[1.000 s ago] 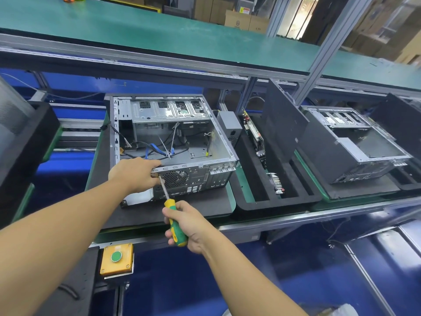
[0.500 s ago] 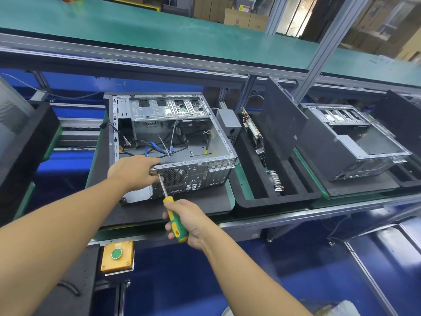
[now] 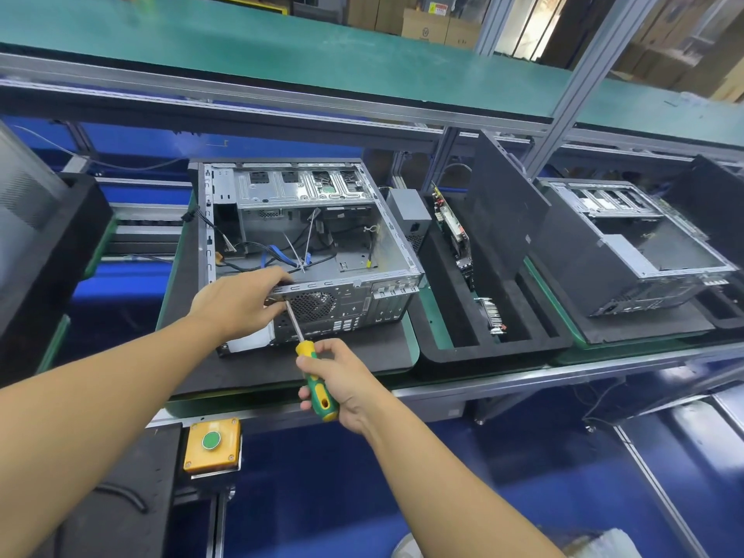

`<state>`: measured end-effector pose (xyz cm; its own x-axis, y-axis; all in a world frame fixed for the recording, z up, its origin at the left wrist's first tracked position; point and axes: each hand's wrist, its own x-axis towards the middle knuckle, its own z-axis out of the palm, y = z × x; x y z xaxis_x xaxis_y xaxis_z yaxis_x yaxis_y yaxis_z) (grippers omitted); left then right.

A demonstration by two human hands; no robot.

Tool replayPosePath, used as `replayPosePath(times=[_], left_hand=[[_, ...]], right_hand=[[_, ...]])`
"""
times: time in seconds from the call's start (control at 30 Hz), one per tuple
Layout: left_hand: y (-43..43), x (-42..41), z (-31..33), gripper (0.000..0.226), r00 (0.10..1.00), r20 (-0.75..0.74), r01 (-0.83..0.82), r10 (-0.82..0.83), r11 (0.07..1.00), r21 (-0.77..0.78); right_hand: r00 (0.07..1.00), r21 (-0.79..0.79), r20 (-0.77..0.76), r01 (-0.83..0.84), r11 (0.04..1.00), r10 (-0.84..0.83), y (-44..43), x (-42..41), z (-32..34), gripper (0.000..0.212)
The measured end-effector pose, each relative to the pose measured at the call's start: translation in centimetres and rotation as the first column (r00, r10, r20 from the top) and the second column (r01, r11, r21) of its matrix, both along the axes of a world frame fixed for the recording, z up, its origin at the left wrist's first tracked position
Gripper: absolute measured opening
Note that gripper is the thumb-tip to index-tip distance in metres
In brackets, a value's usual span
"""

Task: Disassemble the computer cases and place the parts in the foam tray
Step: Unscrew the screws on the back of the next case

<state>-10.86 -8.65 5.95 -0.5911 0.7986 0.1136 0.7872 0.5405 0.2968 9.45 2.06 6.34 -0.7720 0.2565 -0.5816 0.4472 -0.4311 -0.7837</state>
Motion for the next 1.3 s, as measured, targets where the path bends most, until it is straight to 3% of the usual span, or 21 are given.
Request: replayPosePath(times=[0.13, 0.37, 0.47, 0.67, 0.87, 1.1, 1.3], left_hand=[[-0.4, 0.3, -0.1, 0.031, 0.987, -0.113, 0.116, -0.113, 0.993, 0.02], [-0.5, -0.1, -0.9, 0.04, 0.877, -0.394, 0.3, -0.276, 0.954, 0.0], [-0.4, -0.4, -1.5, 0.035, 0.871, -0.41, 0.294, -0.271, 0.956, -0.009], [0.2, -0.3, -1.6, 0.022, 0.873, -0.42, 0.329, -0.249, 0.936, 0.129], [0.2, 0.1, -1.4, 0.03, 0.843, -0.447, 0.366, -0.299, 0.928, 0.069], [0.3, 1.0, 0.0, 0.012, 0.844, -0.444, 0.351, -0.301, 0.936, 0.033], [0.5, 1.4, 0.4, 0.012, 0.82, -0.49, 0.354, -0.297, 0.935, 0.027]], right_hand=[[1.0, -0.017, 0.015, 0.016, 1.0, -0.016, -0.1, -0.1, -0.1, 0.026], [1.0, -0.042, 0.004, 0.017, 0.999, -0.017, 0.2, 0.1, -0.1, 0.029], [1.0, -0.027, -0.002, -0.003, 1.0, 0.003, 0.4, 0.2, 0.1, 0.029], [0.998, -0.016, -0.056, -0.037, 0.999, 0.036, 1.3, 1.4, -0.2, 0.022], [0.99, -0.055, -0.134, 0.03, 0.998, -0.037, 2.4, 1.1, 0.1, 0.019], [0.991, -0.044, -0.128, 0.041, 0.998, -0.047, 1.8, 1.1, 0.0, 0.02], [0.99, -0.035, -0.129, 0.054, 0.998, -0.058, 1.6, 1.0, 0.1, 0.017]])
